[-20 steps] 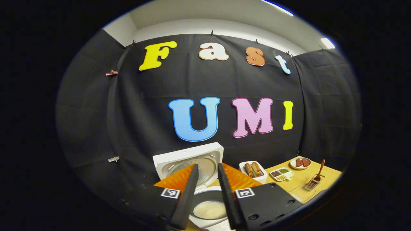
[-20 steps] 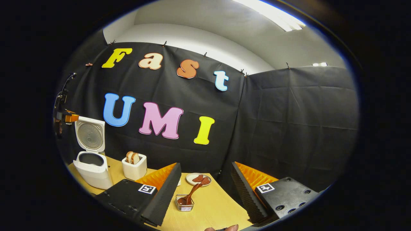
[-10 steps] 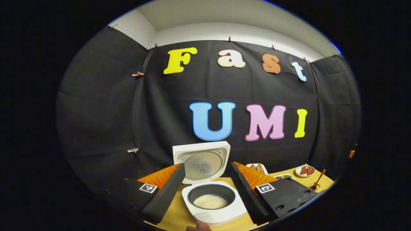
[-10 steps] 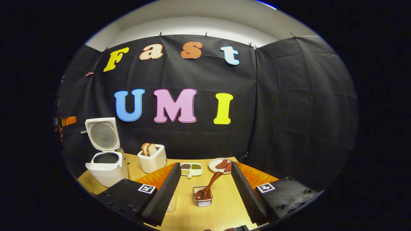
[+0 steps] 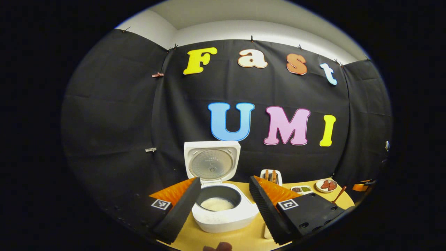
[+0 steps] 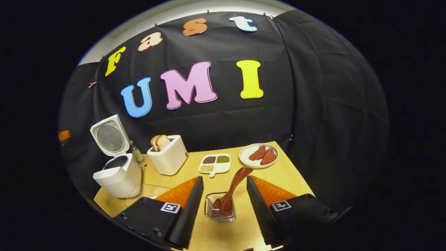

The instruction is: Close the left gripper, press the button to open the rice cooker; take a wooden spoon from the chopstick holder with the right hand, scoop a spoonful of rice and pour it into the rice cooker, then put the wooden spoon back into the chopstick holder.

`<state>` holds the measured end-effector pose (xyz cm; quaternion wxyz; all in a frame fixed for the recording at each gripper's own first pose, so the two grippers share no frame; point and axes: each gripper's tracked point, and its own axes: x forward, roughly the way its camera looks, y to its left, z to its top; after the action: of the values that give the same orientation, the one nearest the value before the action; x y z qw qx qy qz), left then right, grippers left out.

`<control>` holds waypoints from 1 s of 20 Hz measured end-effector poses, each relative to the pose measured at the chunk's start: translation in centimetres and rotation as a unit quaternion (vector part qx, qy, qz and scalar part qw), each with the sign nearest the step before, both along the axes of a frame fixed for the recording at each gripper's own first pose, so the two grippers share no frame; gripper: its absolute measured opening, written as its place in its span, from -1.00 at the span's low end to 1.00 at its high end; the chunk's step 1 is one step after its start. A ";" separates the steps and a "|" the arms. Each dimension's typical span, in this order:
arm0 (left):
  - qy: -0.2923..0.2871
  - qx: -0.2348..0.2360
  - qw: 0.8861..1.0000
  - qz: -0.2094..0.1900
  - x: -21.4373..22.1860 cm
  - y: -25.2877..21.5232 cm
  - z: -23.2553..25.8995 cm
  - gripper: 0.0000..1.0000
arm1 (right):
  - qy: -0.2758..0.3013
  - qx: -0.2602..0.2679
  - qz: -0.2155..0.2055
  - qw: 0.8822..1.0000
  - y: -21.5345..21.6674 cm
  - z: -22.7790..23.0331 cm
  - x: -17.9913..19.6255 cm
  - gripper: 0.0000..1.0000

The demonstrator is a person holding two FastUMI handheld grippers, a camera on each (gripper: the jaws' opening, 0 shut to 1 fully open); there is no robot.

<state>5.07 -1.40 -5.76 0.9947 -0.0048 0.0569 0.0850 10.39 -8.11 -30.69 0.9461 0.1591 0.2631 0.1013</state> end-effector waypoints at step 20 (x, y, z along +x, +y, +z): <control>0.045 0.031 0.996 0.070 -1.3 -2.8 -1.7 0.86 | 0.100 0.098 0.054 0.989 5.8 -12.1 2.0 -0.52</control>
<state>3.74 -4.15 -7.45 0.9824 0.0258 0.0989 0.1564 12.37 -2.26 -42.83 0.8882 0.2459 0.3531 0.1608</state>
